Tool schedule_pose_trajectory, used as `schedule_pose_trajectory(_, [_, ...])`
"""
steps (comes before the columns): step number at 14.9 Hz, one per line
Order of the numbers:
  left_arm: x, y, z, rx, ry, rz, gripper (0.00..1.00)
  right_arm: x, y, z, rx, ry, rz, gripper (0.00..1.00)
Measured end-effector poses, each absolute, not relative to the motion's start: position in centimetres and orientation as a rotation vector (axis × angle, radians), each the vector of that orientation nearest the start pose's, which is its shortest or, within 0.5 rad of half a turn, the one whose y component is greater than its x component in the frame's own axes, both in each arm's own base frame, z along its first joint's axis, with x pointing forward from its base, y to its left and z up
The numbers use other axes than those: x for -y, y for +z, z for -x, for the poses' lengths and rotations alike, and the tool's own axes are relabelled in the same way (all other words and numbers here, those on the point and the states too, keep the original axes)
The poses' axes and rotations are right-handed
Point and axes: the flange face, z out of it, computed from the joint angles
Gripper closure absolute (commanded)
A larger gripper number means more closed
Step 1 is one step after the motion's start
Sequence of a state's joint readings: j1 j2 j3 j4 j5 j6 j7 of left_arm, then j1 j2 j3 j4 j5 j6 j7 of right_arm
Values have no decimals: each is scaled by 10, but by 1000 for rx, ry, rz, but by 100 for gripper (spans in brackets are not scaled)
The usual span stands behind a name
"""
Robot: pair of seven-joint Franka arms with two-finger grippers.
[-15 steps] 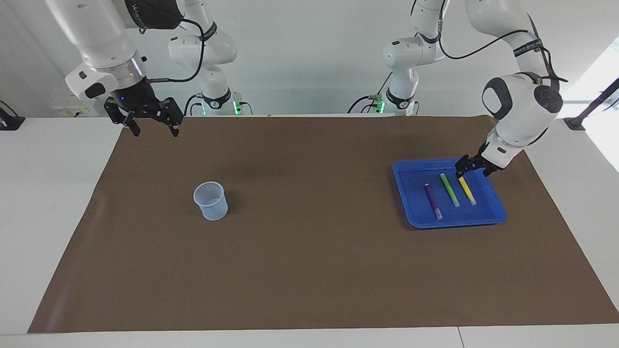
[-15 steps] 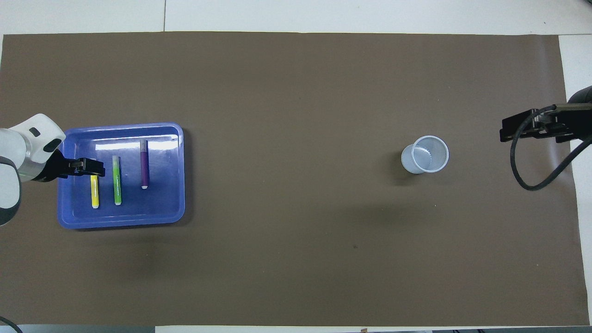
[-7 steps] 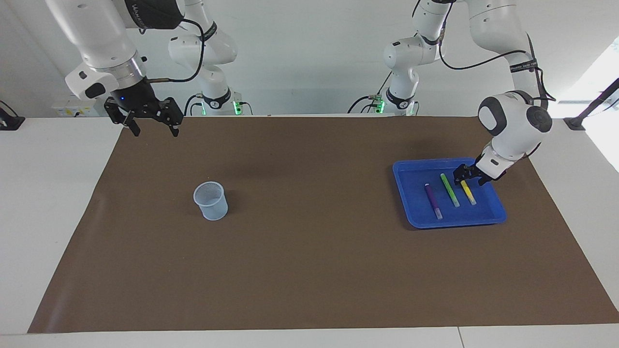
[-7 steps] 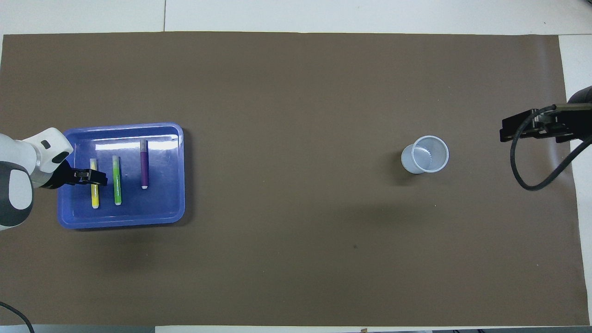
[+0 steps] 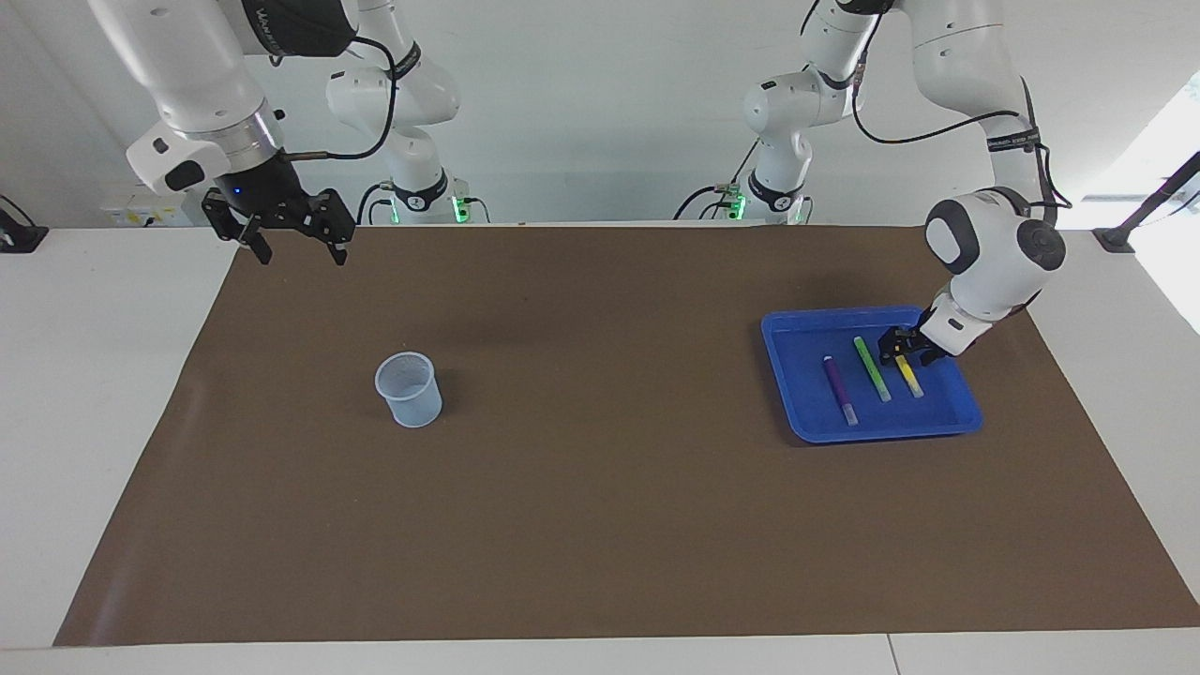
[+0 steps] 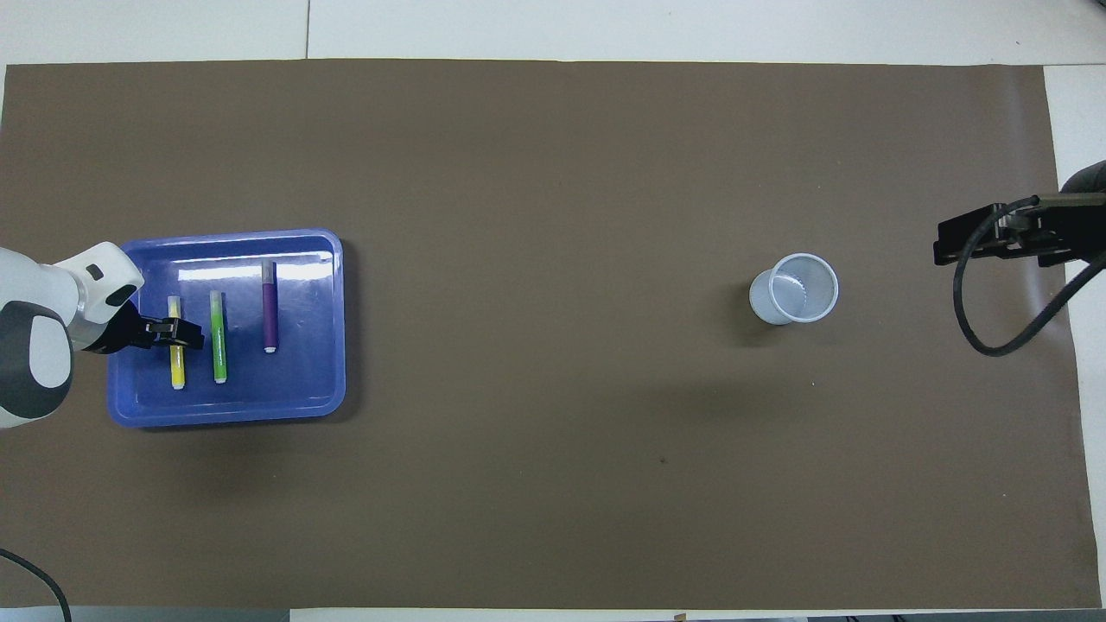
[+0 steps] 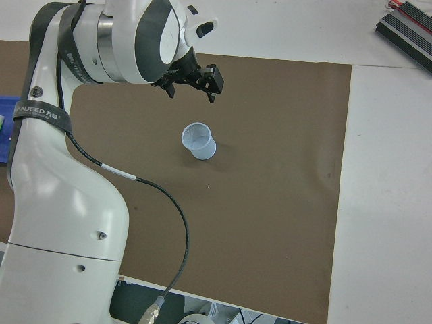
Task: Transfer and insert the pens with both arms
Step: 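Lower the left gripper onto the yellow pen and grasp it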
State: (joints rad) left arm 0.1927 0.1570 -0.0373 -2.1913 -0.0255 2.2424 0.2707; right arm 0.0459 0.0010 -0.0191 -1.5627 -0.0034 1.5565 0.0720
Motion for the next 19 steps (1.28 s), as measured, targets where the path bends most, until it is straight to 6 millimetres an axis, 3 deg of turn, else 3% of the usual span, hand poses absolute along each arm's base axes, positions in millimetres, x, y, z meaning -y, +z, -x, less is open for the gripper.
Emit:
schedule_pose_trajectory(12, [-87,297,-533,-145,159,3182,42,-15,626,-553,-71,11,3145,0])
schedule_pose_trajectory(13, [-87,297,-533,-144,156,3182,47,-15,626,-553,-69,11,3145,0])
schedule_pose_trajectory(19, [-93,300,-535,-128,130,3179,100,-19,626,-553,-59,11,3145,0])
